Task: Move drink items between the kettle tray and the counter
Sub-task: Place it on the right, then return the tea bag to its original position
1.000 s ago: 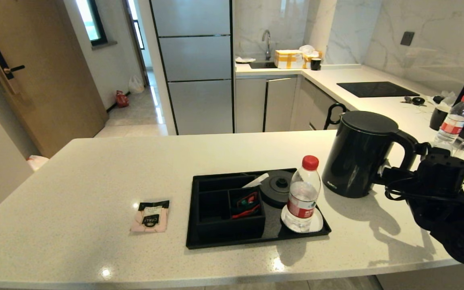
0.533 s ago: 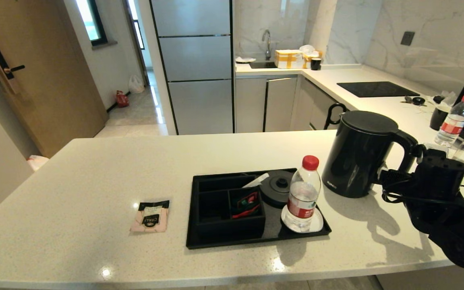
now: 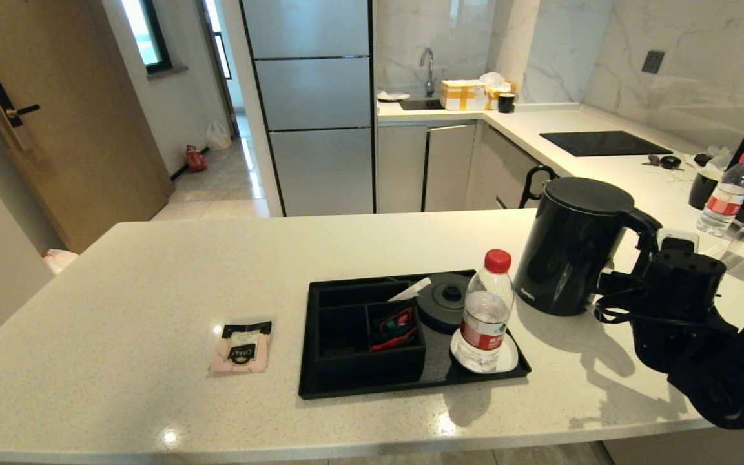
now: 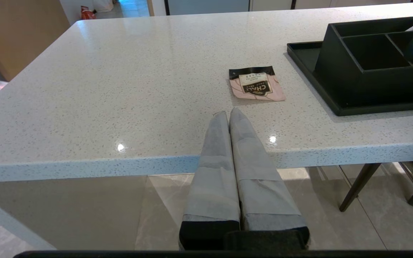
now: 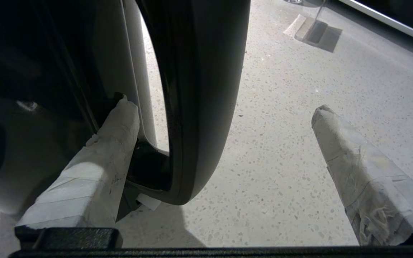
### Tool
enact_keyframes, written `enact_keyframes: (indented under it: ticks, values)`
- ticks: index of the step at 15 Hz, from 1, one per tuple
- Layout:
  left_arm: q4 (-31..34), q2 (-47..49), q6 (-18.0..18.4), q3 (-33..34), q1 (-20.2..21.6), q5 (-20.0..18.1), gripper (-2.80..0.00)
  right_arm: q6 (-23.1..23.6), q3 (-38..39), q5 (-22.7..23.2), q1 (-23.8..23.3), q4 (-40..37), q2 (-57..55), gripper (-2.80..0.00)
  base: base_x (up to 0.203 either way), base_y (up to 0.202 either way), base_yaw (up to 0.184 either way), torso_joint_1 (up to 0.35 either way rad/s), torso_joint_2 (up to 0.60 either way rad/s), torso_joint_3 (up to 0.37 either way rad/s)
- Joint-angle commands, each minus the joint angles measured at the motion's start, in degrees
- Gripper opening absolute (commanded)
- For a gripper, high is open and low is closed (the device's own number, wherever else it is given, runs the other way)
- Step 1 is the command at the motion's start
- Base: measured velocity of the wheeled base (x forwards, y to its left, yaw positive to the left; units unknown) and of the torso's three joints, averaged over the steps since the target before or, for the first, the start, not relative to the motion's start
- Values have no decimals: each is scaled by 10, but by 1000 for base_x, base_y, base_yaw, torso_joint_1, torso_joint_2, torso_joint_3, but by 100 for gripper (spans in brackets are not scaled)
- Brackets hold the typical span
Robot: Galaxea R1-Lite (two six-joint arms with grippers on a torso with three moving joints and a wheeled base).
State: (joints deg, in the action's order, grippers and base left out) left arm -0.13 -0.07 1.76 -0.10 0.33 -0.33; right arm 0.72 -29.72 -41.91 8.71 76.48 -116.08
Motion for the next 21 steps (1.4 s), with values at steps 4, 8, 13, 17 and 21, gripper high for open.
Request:
enact_keyframes:
  ticks: [4,8,13,17,21]
  values:
    - [0,1,0,0,0,0,-280,10,-1,-31,41,3,-5,0,0,0,0,0,0,0]
    - [0,1,0,0,0,0,-280,20,0,-57,63,2,-5,0,0,0,0,0,0,0]
    - [0,1,0,0,0,0,-280,20,12,-57,91,2,10,0,0,0,0,0,0,0]
    - [0,1,0,0,0,0,-280,20,41,-54,133,2,46,0,0,0,0,0,0,0]
    - [0,1,0,0,0,0,-280,20,66,-49,165,-6,108,0,0,0,0,0,0,0]
